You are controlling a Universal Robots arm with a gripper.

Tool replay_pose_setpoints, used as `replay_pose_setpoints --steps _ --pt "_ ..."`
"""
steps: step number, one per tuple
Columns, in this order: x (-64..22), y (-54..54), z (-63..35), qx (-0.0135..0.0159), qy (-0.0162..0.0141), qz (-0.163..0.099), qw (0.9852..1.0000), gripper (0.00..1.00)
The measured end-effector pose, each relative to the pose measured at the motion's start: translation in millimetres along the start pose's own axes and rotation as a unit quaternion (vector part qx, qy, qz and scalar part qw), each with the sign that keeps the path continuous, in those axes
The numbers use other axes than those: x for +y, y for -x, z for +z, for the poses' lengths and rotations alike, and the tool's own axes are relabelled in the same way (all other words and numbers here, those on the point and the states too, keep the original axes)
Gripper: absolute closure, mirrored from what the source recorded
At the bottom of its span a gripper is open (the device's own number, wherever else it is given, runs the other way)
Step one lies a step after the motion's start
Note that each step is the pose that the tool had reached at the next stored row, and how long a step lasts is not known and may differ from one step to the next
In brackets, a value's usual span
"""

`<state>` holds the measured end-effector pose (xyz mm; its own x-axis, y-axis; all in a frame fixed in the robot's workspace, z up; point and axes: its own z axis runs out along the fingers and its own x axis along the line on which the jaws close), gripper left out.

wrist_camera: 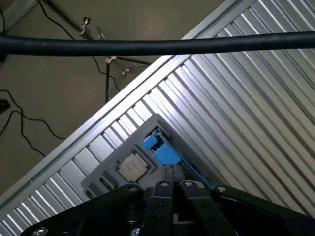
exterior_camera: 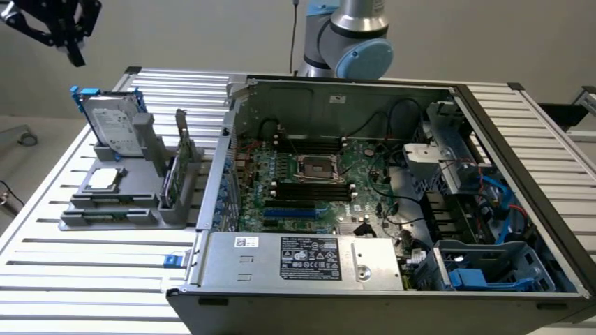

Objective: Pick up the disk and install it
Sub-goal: 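Pick up the disk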

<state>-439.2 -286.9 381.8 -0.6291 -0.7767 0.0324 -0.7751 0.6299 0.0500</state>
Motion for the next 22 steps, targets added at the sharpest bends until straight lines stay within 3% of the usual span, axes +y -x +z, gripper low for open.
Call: replay_pose_setpoints --steps 6,11,17,22 --pt "-0.1 0.1 1.8 0.0027 -0.0018 -0.055 0.9985 0.89" --pt "-0.2 0.1 3.7 0.0049 -0.0033 -0.100 0.9950 0.89" --pt "-0.3 0.2 5.9 0.0077 -0.0050 -0.154 0.9881 0.89" --pt "-0.4 0.3 7.8 0.0099 -0.0065 -0.198 0.9801 0.89"
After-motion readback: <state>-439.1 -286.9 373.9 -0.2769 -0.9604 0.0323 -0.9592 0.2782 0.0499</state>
